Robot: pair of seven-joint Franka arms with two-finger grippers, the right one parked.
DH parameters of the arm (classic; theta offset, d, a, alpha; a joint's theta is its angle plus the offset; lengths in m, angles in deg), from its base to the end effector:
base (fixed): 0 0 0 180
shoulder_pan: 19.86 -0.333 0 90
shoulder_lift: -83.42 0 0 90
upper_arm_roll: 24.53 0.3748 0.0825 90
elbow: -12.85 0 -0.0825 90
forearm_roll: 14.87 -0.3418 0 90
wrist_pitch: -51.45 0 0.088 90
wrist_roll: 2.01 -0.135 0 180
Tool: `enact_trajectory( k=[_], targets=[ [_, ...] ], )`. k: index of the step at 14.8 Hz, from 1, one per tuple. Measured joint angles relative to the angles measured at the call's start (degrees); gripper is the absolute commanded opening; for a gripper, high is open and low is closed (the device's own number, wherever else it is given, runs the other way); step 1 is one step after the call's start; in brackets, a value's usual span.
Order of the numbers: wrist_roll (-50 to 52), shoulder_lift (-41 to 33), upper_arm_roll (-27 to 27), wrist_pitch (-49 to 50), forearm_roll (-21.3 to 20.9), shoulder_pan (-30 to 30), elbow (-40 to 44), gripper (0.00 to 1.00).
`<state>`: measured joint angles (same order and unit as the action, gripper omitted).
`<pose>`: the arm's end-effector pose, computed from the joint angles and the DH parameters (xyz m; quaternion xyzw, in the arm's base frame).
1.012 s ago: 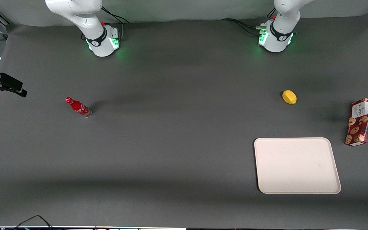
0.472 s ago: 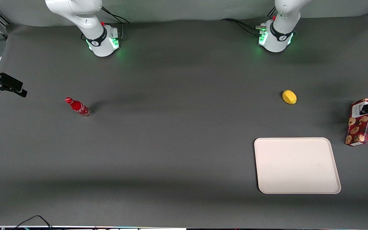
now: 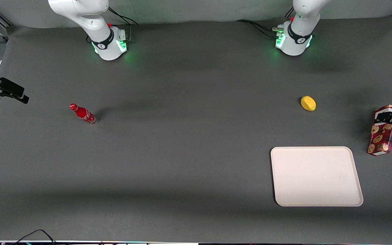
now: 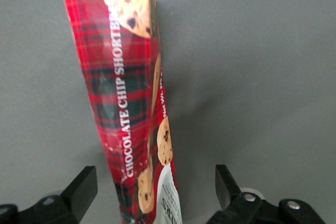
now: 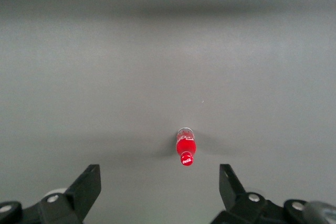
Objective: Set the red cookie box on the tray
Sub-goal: 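Close the left gripper on the end of the cookie box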
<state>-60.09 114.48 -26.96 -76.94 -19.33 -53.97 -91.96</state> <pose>0.5335 0.3370 0.2786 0.9657 -0.2509 -0.0584 0.0331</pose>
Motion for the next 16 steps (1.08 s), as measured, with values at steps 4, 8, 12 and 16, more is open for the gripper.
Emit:
enact_trajectory(
  k=[4,8,12,16],
  targets=[
    [-0.07,0.11,-0.12,-2.51,-0.01,0.02,0.01,0.39],
    [-0.11,1.19,-0.13,-3.07,-0.01,0.02,0.02,0.0],
    [-0.11,1.68,-0.08,-2.79,0.18,-0.09,0.26,0.0],
    [-0.09,0.91,-0.26,2.59,0.22,-0.02,3.36,0.0]
  ],
)
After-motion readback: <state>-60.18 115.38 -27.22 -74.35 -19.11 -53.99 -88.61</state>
